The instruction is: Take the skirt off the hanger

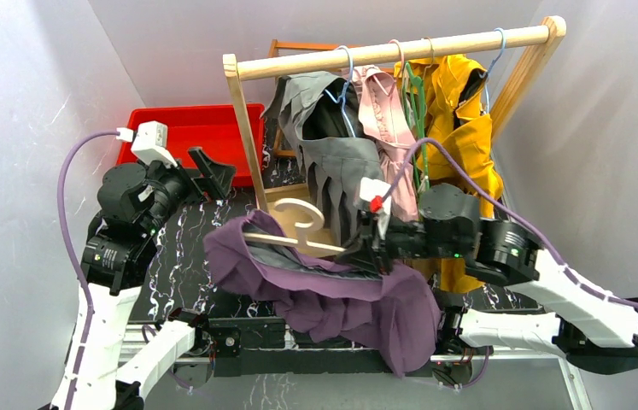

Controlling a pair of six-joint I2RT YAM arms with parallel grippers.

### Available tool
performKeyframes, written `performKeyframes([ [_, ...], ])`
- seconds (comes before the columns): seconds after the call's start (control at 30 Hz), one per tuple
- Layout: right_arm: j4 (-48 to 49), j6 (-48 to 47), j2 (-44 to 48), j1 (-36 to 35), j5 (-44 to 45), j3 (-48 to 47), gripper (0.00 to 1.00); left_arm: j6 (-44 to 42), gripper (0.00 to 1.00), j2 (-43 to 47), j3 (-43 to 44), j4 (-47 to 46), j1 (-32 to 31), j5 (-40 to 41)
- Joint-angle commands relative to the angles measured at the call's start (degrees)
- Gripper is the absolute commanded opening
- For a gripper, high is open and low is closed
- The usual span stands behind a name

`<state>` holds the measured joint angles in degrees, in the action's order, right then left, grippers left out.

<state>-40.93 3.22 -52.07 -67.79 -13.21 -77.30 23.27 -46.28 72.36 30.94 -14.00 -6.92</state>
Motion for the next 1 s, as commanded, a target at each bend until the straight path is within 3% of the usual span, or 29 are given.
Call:
performKeyframes([
  [0.0,24.14,0.44,-6.61,-0.07,3.06,0.76,0.0,0.15,0.98,1.0,3.45,1.68,0.06,3.54],
  [0.27,36.24,-3.64,-15.08,-0.05,13.09,-0.46,0.0,-3.27,0.95,2.35,5.86,5.11,-0.07,4.78],
  [0.4,36.29,-3.16,-18.17,-0.06,16.59,-2.33,0.0,-3.33,0.78,2.43,5.27,2.12,-0.17,-2.2],
  [0.57,38.61,-2.74,-19.7,0.28,17.45,-2.22,0.0,-1.38,0.77,2.63,3.17,-4.76,-0.64,-15.39],
  [0.8,39.87,-2.96,-22.48,0.59,15.35,-5.86,0.0,1.1,0.8,2.47,4.27,-6.91,-1.08,-19.16],
  [0.97,40.54,-2.58,-24.02,0.6,13.87,-7.16,0.0,7.05,0.77,1.17,3.99,-13.27,-1.16,-26.65],
])
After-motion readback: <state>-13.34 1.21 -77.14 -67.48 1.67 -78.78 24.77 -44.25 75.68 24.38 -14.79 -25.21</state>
